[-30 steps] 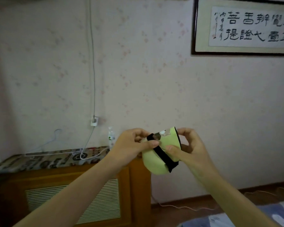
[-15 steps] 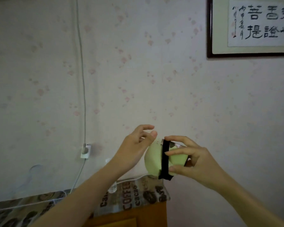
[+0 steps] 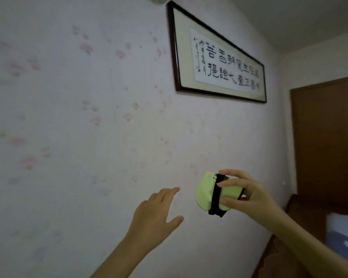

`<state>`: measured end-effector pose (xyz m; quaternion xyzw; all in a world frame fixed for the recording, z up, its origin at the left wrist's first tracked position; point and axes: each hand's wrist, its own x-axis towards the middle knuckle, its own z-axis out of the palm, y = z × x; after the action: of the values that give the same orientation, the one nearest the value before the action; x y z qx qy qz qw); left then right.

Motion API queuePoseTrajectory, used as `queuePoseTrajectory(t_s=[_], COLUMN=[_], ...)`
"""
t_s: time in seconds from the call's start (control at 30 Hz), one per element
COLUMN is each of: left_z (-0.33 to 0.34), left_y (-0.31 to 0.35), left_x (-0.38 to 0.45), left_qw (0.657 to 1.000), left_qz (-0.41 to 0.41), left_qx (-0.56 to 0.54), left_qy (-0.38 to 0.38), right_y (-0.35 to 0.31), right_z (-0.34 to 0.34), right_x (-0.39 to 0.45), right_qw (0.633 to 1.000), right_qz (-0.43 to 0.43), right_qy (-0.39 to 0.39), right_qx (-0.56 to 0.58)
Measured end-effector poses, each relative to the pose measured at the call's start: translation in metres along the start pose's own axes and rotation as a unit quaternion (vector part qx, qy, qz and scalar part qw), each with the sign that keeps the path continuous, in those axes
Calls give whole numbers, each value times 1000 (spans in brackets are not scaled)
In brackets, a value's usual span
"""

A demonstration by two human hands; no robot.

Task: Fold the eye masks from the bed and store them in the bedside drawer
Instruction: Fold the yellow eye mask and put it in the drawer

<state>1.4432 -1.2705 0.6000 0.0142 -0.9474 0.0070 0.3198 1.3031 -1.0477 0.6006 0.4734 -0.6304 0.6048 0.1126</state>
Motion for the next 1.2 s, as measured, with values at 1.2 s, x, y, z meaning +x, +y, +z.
queuePoseTrajectory(t_s=[1.2], left_z=[511], left_y=[184], left_x=[703], left_qw=[916], left_qz=[356], left_qx=[-182], left_qy=[-38], right_y=[427], right_z=[-414], right_x=[271], right_qw=[891], right_qz=[142], right_qy=[236], right_qx=[-362])
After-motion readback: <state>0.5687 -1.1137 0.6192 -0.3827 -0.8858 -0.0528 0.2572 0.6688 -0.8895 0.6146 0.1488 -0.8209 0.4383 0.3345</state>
